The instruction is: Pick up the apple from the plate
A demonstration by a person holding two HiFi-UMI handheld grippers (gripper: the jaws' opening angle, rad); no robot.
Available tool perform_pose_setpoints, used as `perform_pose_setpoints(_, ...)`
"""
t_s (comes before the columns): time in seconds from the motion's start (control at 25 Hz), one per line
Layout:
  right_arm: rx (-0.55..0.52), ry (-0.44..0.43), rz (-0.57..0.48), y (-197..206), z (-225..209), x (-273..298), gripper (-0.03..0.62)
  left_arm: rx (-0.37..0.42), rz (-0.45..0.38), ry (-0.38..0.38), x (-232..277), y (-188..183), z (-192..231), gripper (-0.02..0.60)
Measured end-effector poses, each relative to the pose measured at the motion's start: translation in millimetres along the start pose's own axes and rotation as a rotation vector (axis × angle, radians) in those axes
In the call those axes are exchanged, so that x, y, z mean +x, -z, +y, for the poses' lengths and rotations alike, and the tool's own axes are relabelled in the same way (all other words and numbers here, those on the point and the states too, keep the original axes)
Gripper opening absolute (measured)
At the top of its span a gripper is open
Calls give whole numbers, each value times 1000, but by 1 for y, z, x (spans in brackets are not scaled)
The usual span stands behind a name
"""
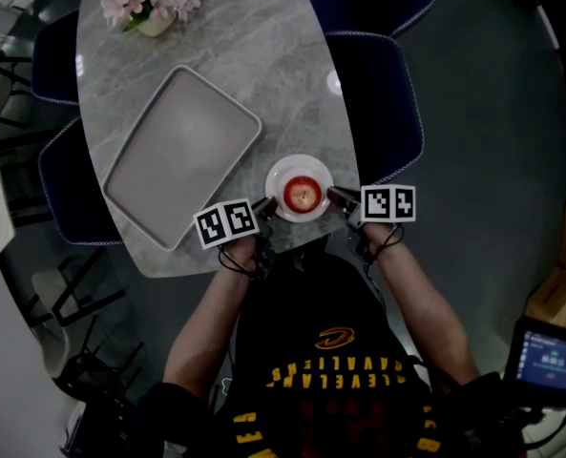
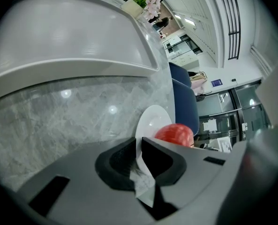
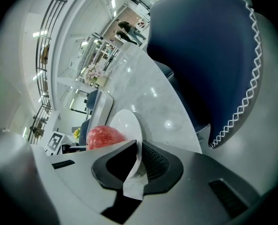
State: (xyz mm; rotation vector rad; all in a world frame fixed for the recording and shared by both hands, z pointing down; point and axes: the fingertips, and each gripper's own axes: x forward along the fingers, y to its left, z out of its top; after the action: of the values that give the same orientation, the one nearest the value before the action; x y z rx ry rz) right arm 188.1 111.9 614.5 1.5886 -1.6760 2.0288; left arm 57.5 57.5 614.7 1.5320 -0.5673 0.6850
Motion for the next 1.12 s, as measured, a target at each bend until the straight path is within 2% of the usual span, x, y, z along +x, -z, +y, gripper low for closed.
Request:
perform_pose_setpoints(0.56, -22, 3, -50, -4, -2, 0, 43, 27, -11, 10, 3, -1, -1, 41)
perform_pose_setpoints(0.76, -25, -4, -55, -2, -4, 0, 43, 61, -14, -5, 4, -1, -2, 41)
perform_pose_setpoints(1.0, -125, 20, -47, 4, -2, 1, 44, 130, -59, -51, -1, 0, 0, 41)
perform_pose_setpoints(1.12, -169, 61, -61, 3, -5, -3, 46, 142, -95, -57, -8, -4, 0, 41)
